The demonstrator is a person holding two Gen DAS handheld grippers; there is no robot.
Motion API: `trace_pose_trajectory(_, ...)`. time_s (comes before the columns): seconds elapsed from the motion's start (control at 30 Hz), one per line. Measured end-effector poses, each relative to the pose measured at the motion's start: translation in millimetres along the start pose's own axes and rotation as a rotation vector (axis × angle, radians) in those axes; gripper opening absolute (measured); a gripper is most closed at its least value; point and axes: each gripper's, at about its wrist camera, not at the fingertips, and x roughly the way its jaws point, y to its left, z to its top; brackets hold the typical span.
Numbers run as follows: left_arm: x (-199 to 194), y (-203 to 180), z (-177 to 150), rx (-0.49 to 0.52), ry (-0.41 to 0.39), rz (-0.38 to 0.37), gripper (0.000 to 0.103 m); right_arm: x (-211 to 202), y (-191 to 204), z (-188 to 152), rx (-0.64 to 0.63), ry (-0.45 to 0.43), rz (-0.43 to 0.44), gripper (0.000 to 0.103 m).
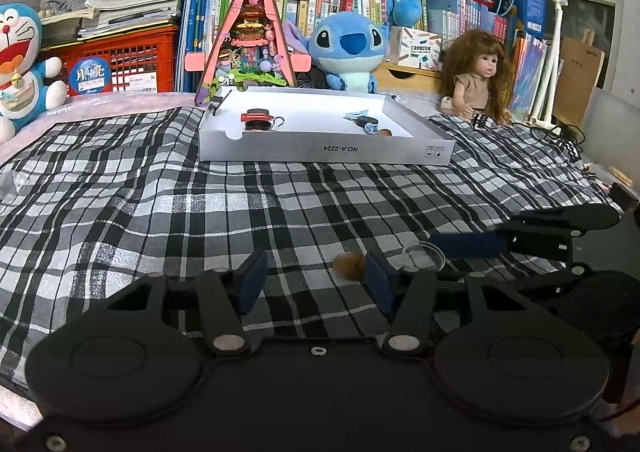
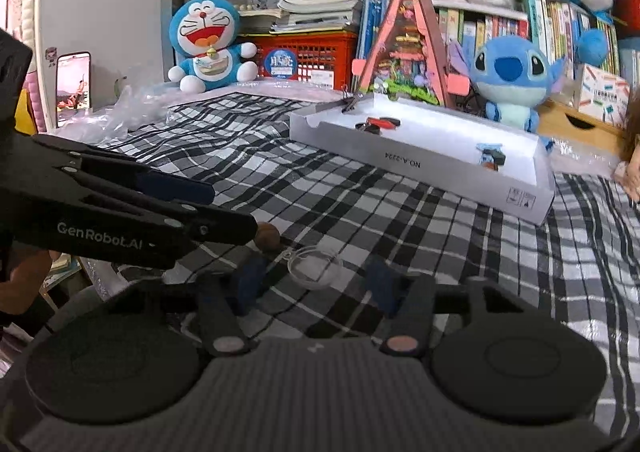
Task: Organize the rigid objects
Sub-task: 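Grasp the brown nut with the left gripper while the right grasps the clear lid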
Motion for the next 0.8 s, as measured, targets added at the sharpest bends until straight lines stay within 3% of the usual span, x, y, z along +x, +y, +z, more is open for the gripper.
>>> trace_pose_trajectory(0.07,0.3,-0.4,0.0,0.0,0.0,-0.004,0.052,-0.7,-1.2,-1.0,0.007,0.004,-0.011,0.033)
trace_pose_trajectory(0.3,8.5,-17.9,-2.0,0.039,0.01,-0.042,0.051,-12.9,-11.5,-1.7,0.04,-0.02,-0.069,0.034)
trace_pose_trajectory(0.33,10.9,-21.1,-2.6,0.048,0.011,-0.047,0.047,-14.2,-13.3,-1.6,0.046,-0.023,-0.079,0.034)
trace_pose_trajectory(0.43,19.1,-30.2,-5.7,0.077,0.019,-0.025,0.021,-18.0,-19.7,-1.4,0.067,-0.035,-0.111,0.034)
trace_pose_trajectory(0.57,22.5,-38.7,-2.3,0.101,0.014,-0.016,0.021,-20.5,-27.1,0.3,0.09,-0.046,-0.143,0.034)
trace_pose_trajectory(0.8,27.8,-30.4,33.0,0.07,-0.004,-0.004,0.021,-17.2,-44.0,14.8,0.148,-0.052,-0.184,0.034)
